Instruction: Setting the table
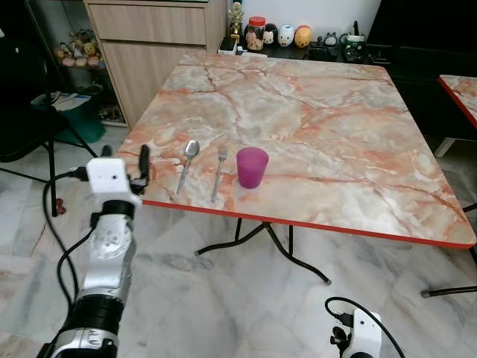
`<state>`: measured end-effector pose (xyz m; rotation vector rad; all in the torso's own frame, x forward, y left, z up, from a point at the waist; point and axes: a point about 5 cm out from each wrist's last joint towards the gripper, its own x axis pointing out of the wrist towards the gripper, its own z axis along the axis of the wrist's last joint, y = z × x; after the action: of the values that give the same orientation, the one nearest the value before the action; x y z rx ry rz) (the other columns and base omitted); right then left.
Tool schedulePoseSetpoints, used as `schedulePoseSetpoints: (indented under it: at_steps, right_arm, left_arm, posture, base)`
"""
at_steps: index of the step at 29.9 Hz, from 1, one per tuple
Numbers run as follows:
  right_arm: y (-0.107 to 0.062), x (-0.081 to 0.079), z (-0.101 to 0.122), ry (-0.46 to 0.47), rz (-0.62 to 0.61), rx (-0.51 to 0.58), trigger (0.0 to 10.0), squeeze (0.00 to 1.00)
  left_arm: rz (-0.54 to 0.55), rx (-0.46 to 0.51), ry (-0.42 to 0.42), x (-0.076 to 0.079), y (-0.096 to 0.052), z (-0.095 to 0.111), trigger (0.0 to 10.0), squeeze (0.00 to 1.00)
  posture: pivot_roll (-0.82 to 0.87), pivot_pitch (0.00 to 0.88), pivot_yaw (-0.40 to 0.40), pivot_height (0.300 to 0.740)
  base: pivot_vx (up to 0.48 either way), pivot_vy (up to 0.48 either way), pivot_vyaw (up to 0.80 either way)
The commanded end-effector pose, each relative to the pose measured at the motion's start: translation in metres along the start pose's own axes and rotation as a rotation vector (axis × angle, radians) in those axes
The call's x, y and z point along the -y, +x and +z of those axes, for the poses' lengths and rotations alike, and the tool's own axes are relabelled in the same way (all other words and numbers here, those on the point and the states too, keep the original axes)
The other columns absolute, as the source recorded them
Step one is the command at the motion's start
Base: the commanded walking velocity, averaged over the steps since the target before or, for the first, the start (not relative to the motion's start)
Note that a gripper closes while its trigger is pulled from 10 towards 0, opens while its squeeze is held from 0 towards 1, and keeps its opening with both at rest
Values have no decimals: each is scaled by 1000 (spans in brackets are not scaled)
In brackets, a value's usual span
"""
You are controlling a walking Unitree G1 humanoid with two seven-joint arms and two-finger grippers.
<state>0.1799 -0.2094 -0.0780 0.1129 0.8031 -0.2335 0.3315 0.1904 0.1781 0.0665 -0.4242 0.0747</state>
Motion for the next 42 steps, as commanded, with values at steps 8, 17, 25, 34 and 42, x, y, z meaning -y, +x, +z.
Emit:
schedulePoseSetpoints:
  at_steps: [8,17,25,34,42]
  right_arm:
    - [-1,0,-2,14,-8,-2,10000,0]
    - [-1,1,-3,13,-11,-3,10000,0]
    - [-1,0,-3,8,-8,-6,10000,0]
    - [-1,1,-3,9,-10,-7,10000,0]
    - [0,2,-2,5,-11,-5,10000,0]
  left_arm:
    - [-43,-139,17,-4,-17,-23,10000,0]
    - [-29,-162,25,-13,-19,-25,10000,0]
    - [-35,-169,66,-16,-19,-25,10000,0]
    - [-14,-171,32,-16,-21,-26,10000,0]
    - [2,-162,24,-20,-21,-24,10000,0]
  posture:
    - [37,50,-19,740]
    - [42,26,-16,740]
    - [52,21,-20,740]
    - [49,36,-26,740]
    - [47,44,-32,740]
  base:
    - [0,-108,0]
    - [0,-77,0]
    - [0,-157,0]
    - [0,-329,0]
    - [0,0,0]
